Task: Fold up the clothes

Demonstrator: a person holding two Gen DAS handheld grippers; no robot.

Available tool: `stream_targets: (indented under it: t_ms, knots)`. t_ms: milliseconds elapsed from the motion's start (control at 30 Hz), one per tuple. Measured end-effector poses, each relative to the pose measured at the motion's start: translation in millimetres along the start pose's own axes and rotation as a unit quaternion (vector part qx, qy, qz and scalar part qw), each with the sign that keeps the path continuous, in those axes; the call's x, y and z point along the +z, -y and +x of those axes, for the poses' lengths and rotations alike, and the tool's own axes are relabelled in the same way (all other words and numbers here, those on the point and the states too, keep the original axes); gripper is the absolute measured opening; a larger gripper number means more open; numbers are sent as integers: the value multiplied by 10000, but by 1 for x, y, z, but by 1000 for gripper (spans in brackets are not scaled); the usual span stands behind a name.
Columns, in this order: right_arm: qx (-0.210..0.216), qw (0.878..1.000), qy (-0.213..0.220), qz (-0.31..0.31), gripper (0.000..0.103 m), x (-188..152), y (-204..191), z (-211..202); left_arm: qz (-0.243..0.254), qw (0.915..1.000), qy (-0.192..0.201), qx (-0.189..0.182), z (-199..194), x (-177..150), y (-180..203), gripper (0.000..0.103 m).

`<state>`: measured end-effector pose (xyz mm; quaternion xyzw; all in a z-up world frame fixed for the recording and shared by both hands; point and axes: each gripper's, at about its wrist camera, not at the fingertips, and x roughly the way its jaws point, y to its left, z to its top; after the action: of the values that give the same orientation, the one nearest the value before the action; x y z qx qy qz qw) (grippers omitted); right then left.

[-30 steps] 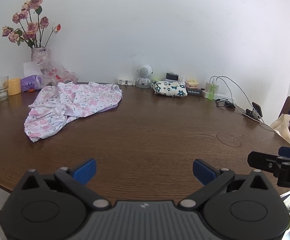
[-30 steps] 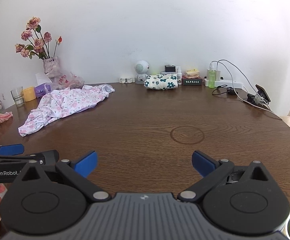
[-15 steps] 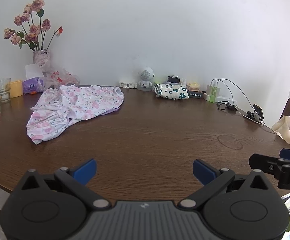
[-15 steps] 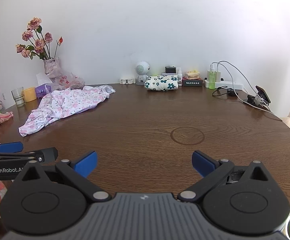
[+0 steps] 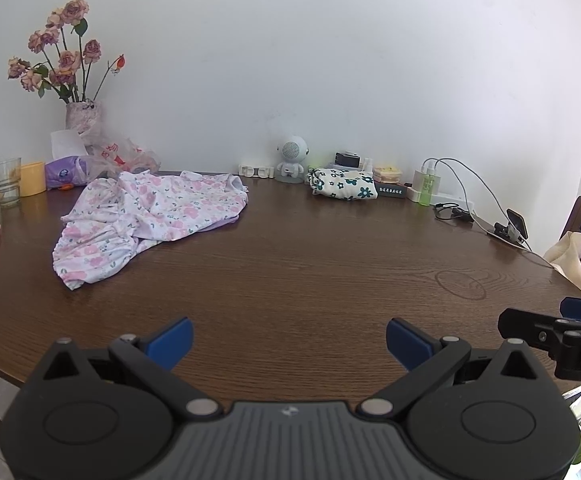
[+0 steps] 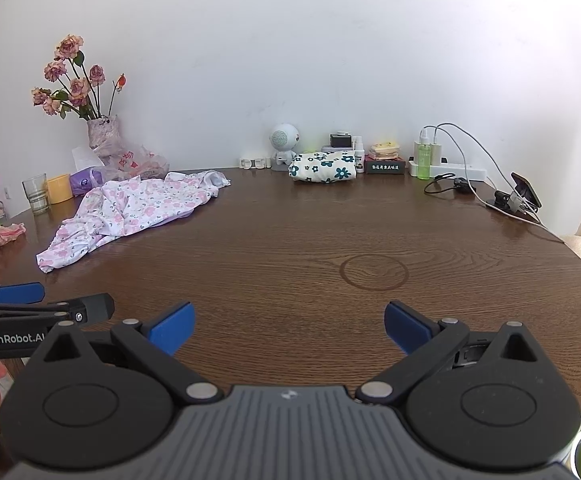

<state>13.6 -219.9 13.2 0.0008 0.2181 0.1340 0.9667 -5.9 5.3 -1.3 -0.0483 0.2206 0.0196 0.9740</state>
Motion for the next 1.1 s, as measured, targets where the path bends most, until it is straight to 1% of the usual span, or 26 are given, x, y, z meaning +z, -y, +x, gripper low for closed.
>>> stream_targets:
  t_ms: [1100]
  knots:
    - [-28, 10000, 25, -22, 103, 3, 1, -1, 40, 9999, 119, 6, -2, 1, 1, 103]
